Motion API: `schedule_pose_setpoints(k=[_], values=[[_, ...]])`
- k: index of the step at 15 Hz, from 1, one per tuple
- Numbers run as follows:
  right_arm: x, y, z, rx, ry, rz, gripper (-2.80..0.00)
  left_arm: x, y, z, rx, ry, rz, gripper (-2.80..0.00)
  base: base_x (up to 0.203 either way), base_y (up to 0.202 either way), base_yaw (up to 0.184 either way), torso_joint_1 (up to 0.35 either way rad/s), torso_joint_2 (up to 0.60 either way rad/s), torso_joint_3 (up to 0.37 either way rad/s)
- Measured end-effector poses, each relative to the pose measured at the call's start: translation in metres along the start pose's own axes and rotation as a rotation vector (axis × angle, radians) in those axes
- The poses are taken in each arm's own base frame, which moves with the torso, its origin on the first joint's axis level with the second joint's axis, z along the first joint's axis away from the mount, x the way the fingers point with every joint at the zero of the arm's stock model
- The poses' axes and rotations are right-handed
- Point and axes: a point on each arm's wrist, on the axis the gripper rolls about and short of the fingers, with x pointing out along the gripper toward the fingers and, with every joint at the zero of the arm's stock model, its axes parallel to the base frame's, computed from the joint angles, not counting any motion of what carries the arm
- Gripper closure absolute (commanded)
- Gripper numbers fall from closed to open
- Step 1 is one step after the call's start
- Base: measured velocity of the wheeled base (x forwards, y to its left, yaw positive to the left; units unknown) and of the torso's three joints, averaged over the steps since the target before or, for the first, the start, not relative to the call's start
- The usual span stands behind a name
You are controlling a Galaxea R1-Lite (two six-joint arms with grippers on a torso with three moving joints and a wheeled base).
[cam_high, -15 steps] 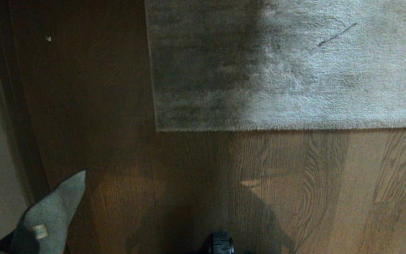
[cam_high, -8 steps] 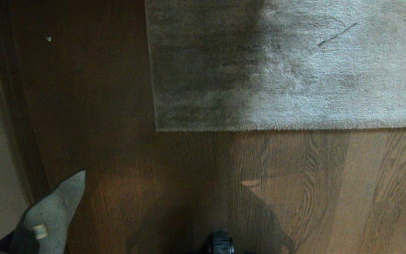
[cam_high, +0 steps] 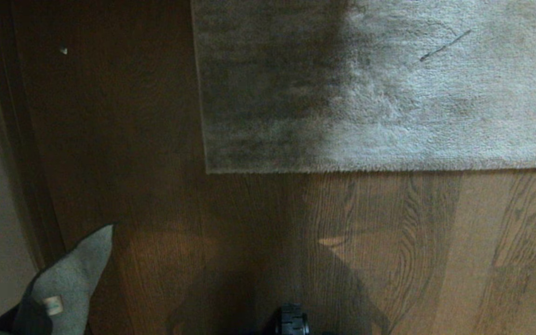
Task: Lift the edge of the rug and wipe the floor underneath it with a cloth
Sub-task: Lift up the carpet
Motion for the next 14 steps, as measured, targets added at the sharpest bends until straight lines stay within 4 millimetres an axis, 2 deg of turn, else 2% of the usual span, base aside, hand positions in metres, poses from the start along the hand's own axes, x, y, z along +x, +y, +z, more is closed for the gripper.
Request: schedule_pose_setpoints(k=[4,6,14], values=[[0.030,-0.001,0.007,-0.001,0.029,0.000,0.00,0.000,0.000,0.000,0.000,0.000,0.000,0.00,0.000,0.000,0.000,0.000,0.00,0.000],[0.038,-0.002,0.002,0.010,0.092,-0.004,0.00,0.000,0.000,0.000,0.000,0.000,0.000,0.00,0.000,0.000,0.000,0.000,0.00,0.000],[0.042,-0.004,-0.015,0.059,0.344,-0.045,0.00,0.000,0.000,0.000,0.000,0.000,0.000,0.00,0.000,0.000,0.000,0.000,0.00,0.000]])
